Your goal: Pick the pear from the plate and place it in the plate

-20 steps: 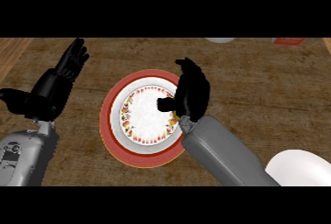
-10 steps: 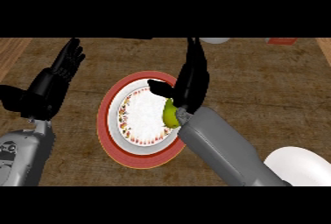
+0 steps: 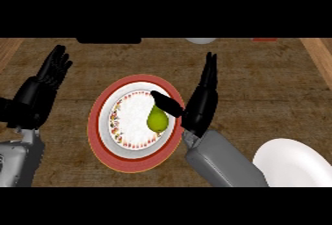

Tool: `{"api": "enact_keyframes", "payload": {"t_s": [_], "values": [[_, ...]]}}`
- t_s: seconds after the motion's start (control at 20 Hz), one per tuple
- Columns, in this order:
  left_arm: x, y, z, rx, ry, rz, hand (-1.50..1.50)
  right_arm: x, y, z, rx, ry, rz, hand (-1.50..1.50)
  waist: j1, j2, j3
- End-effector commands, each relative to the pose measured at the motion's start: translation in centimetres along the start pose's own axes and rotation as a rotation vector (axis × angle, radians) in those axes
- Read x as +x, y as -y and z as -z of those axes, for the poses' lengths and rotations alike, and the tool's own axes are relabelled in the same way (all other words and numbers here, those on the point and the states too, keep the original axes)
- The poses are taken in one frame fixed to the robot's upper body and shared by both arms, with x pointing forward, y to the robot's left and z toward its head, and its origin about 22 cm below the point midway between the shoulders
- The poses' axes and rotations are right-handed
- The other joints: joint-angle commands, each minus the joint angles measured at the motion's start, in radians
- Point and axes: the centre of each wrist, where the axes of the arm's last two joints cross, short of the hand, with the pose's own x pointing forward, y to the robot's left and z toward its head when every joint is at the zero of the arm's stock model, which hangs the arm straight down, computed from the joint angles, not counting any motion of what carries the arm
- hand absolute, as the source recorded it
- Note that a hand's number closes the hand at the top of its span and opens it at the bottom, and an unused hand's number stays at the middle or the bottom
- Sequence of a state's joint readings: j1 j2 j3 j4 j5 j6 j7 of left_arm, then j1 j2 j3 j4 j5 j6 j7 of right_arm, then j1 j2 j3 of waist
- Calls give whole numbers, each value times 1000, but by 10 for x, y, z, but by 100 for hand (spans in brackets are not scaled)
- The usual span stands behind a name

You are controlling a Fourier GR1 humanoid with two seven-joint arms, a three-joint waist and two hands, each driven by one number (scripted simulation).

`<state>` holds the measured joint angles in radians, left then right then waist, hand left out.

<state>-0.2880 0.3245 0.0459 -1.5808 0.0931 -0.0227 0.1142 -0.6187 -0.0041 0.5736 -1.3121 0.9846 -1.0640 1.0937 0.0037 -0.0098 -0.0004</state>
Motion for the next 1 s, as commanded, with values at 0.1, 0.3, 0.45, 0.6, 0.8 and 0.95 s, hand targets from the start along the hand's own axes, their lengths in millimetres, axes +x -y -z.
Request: {"api": "enact_keyframes", "payload": {"t_s": [0.1, 0.3, 0.45, 0.6, 0.8, 0.95], "values": [[-10, -9, -13, 16, -8, 3, 0, -21, 45, -52, -44, -65, 92, -150, -22, 1, 0], [5, -13, -2, 18, -3, 1, 0, -19, 84, -74, -54, -78, 63, -150, -23, 4, 0], [4, -23, -20, 8, 8, 15, 0, -27, 114, -99, -57, -61, 44, -150, -17, 4, 0], [2, -11, -15, 12, -8, -7, 0, -31, 147, -107, -39, -59, 33, -150, -16, 6, 0], [1, -7, 2, 23, -1, 2, 0, -51, 158, -119, -36, -32, 9, -150, -13, 9, 1], [7, 9, -4, 13, 11, 7, 0, -47, 185, -126, -56, -34, -44, -150, -16, 7, 1]]}}
